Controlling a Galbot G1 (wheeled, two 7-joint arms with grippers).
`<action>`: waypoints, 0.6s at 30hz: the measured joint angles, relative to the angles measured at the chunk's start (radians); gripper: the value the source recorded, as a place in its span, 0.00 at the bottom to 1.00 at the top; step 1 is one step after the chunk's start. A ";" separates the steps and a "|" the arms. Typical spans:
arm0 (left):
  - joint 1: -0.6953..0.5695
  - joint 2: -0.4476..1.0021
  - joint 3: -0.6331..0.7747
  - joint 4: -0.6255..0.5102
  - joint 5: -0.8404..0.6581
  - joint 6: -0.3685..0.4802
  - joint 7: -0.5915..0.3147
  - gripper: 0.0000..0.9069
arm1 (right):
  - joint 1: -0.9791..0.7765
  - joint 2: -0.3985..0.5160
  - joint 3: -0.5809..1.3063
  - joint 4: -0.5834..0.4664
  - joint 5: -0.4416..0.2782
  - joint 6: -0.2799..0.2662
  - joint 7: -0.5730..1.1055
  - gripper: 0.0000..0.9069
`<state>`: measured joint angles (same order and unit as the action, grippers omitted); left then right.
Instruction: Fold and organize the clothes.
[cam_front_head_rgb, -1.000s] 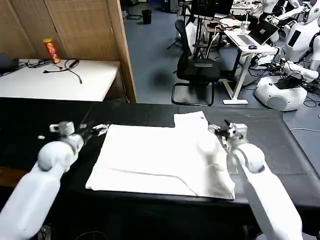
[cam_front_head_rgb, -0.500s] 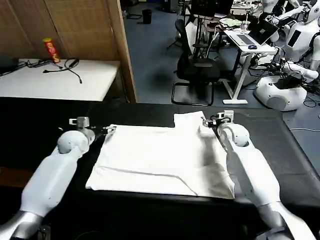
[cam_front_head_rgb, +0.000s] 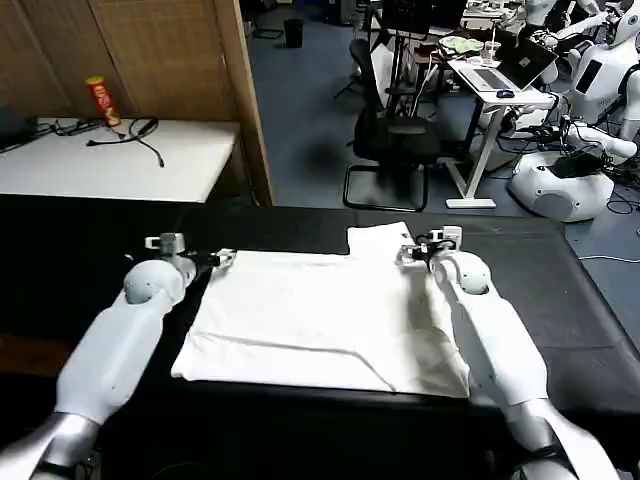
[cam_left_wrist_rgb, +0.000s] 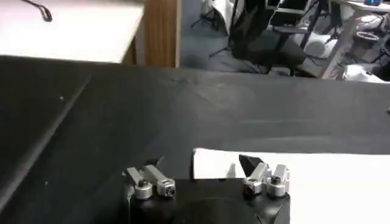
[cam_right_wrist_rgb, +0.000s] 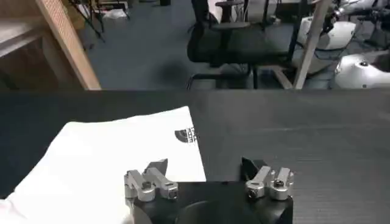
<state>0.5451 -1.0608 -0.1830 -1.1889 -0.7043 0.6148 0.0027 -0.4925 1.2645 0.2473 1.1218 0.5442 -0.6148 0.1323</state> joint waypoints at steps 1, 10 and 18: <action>-0.001 -0.002 0.001 0.003 0.001 -0.001 0.001 0.35 | 0.000 0.000 0.000 0.000 0.000 0.000 -0.002 0.60; 0.006 -0.015 0.003 0.013 0.042 -0.006 0.037 0.04 | -0.023 0.001 0.003 0.010 -0.037 0.044 -0.028 0.06; 0.003 -0.014 0.003 0.003 0.044 -0.022 0.041 0.02 | -0.050 -0.011 0.021 0.042 -0.033 0.126 -0.051 0.00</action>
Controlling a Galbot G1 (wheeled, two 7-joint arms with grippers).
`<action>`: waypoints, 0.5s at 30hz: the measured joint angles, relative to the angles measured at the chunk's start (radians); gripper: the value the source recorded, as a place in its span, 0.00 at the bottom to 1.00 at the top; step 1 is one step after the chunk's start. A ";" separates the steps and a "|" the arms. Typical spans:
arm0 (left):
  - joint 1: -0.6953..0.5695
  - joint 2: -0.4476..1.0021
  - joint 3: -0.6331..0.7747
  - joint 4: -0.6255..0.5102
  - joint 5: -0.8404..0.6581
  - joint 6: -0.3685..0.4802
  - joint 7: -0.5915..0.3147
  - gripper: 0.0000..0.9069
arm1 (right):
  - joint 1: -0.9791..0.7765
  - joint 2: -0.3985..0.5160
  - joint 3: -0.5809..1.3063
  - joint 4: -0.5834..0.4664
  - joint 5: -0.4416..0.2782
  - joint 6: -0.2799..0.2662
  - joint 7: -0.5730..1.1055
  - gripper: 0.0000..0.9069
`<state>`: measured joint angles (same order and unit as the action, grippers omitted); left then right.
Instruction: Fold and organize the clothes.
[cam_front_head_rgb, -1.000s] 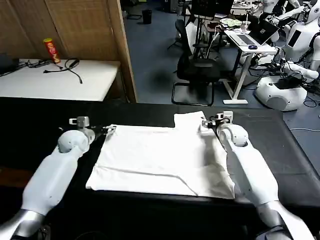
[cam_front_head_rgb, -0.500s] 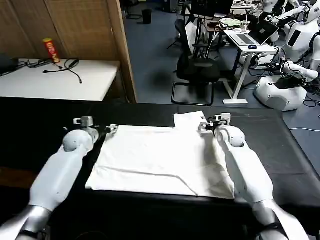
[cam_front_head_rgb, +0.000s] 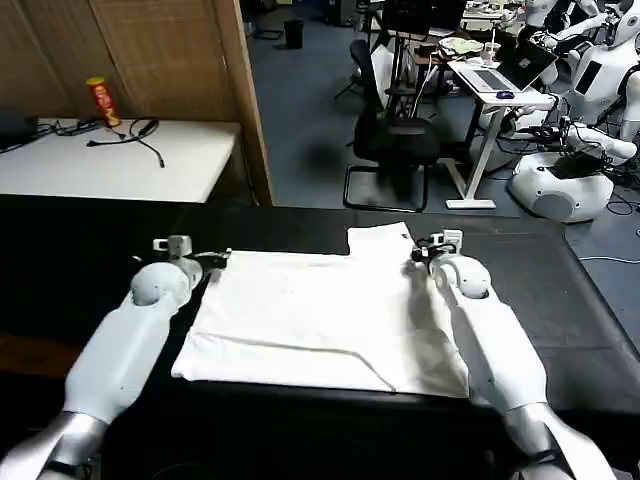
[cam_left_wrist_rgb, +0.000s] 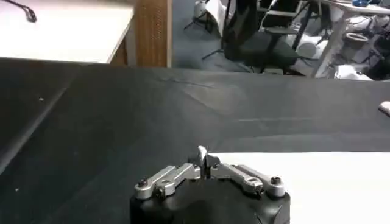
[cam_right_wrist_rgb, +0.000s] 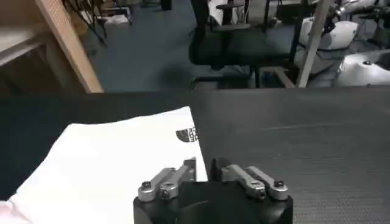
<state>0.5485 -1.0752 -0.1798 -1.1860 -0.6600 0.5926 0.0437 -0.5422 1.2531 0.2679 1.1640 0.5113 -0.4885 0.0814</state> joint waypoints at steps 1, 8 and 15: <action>0.001 0.000 -0.002 -0.005 0.000 -0.004 -0.001 0.02 | -0.005 -0.005 0.000 0.008 0.007 0.007 -0.001 0.00; 0.014 0.018 -0.006 -0.054 -0.017 -0.007 -0.010 0.02 | -0.060 -0.049 0.022 0.096 0.060 0.037 -0.006 0.00; 0.053 0.053 -0.029 -0.140 -0.048 -0.005 -0.033 0.02 | -0.157 -0.100 0.051 0.267 0.077 0.029 -0.006 0.00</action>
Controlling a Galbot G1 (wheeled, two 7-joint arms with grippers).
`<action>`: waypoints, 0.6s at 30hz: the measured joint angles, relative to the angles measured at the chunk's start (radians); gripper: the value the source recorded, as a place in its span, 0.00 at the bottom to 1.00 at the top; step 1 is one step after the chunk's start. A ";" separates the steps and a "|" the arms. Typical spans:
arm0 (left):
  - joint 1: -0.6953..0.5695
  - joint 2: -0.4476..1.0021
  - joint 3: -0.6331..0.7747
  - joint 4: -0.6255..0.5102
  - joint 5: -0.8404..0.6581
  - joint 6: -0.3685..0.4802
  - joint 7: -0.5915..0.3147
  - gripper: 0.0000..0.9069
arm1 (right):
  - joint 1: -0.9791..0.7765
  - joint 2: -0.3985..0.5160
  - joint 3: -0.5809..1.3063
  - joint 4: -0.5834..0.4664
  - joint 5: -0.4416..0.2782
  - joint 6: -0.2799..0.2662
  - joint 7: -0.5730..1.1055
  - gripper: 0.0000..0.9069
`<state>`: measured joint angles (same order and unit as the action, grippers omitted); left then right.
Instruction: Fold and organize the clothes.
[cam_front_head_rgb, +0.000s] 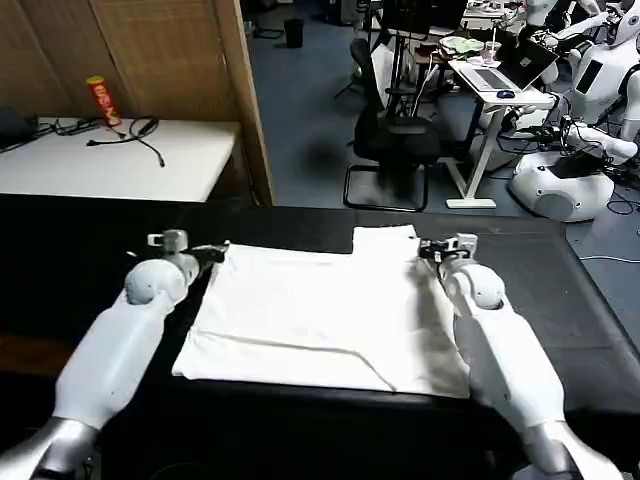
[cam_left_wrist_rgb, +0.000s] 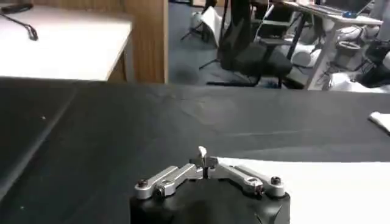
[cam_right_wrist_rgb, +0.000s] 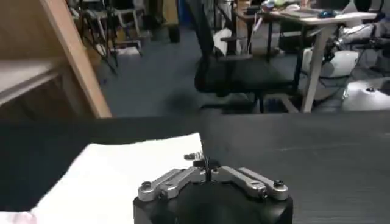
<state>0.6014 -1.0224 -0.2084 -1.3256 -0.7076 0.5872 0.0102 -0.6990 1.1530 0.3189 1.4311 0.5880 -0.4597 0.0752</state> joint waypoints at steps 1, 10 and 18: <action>0.008 0.006 -0.005 -0.016 -0.005 0.000 -0.001 0.02 | -0.015 -0.008 0.004 0.025 0.003 -0.006 0.000 0.00; 0.108 0.069 -0.051 -0.187 -0.038 0.001 -0.001 0.02 | -0.018 -0.006 -0.016 0.023 -0.014 -0.069 0.016 0.97; 0.142 0.062 -0.055 -0.218 -0.024 0.003 -0.002 0.02 | 0.084 0.042 -0.028 -0.110 0.045 -0.126 0.041 0.97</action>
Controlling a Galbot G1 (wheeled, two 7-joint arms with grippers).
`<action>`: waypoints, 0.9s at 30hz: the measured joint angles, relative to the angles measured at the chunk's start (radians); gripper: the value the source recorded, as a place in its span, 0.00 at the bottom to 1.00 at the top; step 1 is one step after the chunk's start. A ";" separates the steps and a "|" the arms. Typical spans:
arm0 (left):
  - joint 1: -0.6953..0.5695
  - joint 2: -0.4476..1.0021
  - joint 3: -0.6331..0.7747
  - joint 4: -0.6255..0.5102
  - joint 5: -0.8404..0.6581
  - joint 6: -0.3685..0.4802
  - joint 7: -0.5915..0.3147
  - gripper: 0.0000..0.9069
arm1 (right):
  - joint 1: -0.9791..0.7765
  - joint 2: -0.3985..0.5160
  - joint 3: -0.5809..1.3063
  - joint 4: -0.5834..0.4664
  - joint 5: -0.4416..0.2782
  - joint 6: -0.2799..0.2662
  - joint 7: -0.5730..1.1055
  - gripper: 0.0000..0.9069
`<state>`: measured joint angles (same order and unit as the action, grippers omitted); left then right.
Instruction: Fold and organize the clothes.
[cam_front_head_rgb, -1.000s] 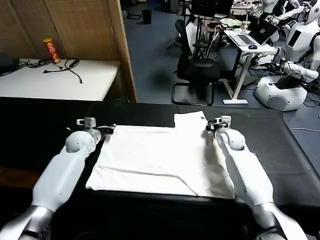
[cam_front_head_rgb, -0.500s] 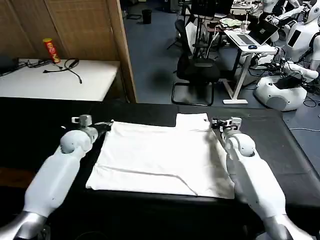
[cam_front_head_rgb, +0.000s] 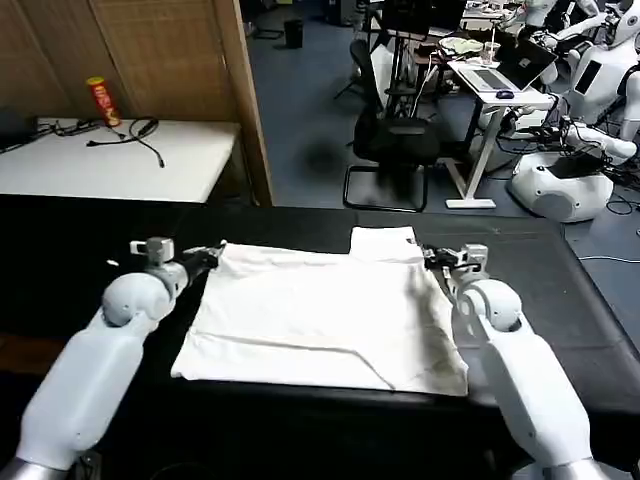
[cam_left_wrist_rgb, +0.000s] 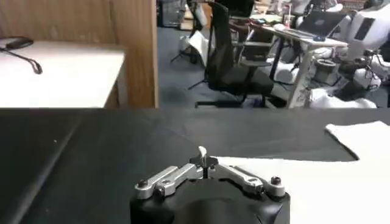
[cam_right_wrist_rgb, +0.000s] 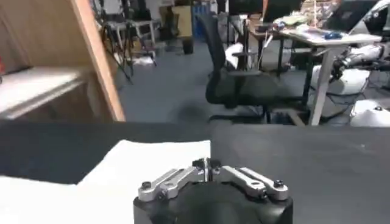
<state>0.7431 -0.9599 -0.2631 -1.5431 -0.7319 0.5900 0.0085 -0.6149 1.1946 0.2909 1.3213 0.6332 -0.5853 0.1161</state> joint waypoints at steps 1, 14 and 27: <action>0.003 0.000 0.000 -0.001 0.002 0.000 0.000 0.02 | 0.009 0.004 0.001 -0.009 0.018 -0.013 0.012 0.97; 0.036 -0.001 -0.006 -0.007 0.021 0.000 0.003 0.03 | 0.113 0.049 -0.017 -0.131 0.124 -0.097 0.107 0.97; 0.051 0.006 -0.012 -0.010 0.021 -0.002 0.004 0.03 | 0.154 0.090 -0.027 -0.186 0.116 -0.147 0.141 0.10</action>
<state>0.7938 -0.9543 -0.2753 -1.5536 -0.7106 0.5884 0.0126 -0.4613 1.2846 0.2639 1.1350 0.7493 -0.7322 0.2570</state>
